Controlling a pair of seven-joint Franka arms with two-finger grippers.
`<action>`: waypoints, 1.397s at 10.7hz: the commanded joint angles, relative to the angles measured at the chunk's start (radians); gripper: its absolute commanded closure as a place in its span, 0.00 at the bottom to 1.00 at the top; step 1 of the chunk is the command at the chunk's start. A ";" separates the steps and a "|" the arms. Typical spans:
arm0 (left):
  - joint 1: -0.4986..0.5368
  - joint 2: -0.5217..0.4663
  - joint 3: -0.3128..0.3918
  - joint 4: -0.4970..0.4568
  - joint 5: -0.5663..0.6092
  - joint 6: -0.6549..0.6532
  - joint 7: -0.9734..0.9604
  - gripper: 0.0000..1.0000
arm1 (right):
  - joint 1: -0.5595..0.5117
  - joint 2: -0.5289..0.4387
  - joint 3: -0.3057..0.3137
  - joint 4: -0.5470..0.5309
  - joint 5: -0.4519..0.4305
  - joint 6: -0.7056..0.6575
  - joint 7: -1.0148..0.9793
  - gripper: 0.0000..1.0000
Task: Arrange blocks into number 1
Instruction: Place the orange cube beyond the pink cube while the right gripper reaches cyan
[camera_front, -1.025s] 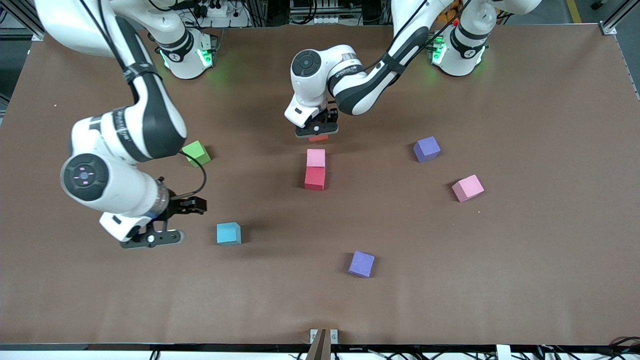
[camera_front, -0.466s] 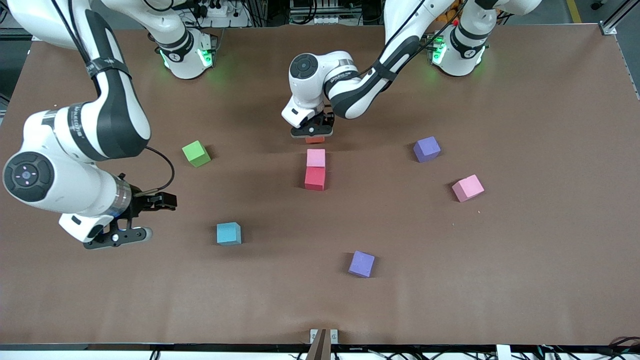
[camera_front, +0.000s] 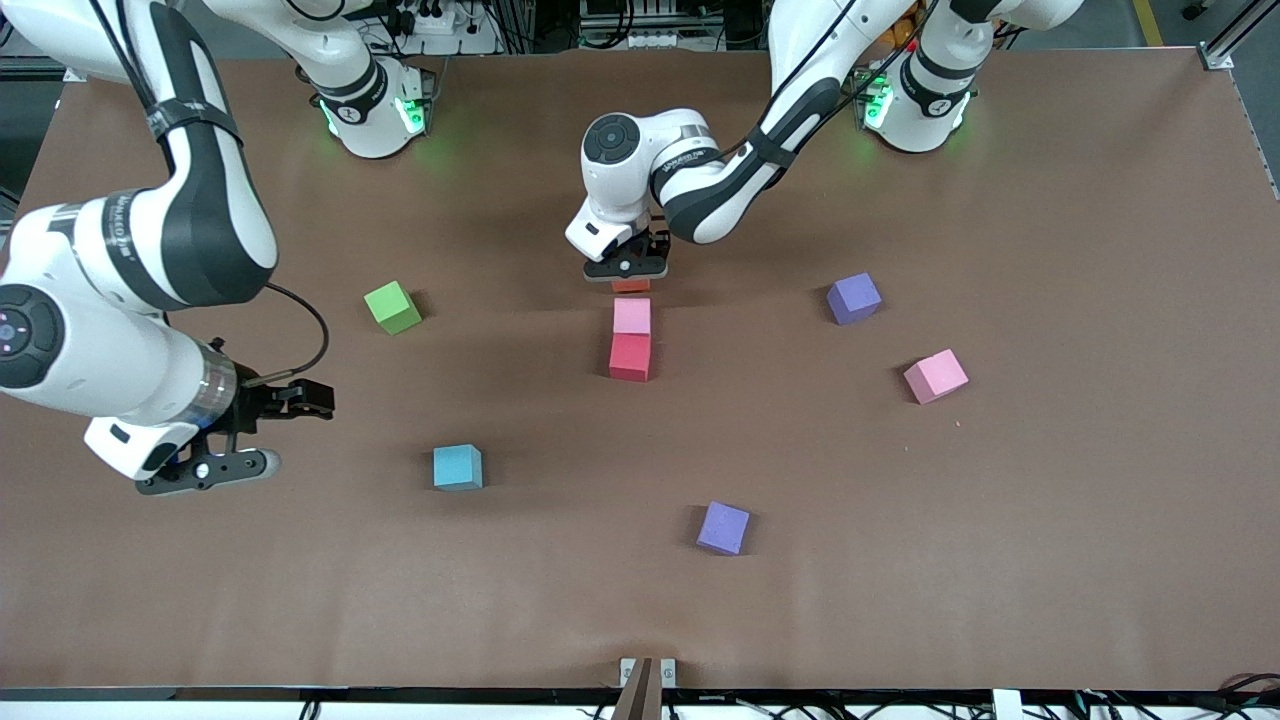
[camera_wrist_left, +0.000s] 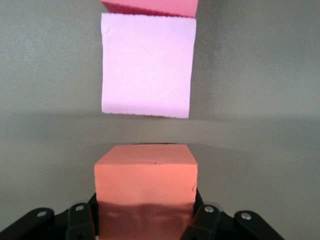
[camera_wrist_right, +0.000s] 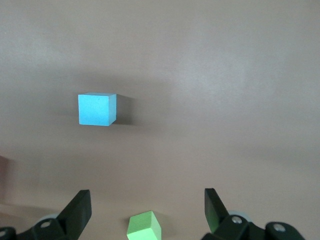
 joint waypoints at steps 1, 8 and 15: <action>0.018 0.006 -0.001 -0.004 0.046 0.020 0.012 1.00 | -0.038 -0.025 0.014 -0.016 0.005 -0.016 -0.038 0.00; 0.039 0.034 0.001 0.010 0.074 0.058 0.019 0.95 | -0.085 -0.122 0.014 -0.019 0.040 -0.031 0.064 0.00; 0.049 0.014 0.001 0.006 0.072 0.043 0.045 0.00 | 0.068 0.114 0.014 -0.059 0.051 0.342 0.308 0.00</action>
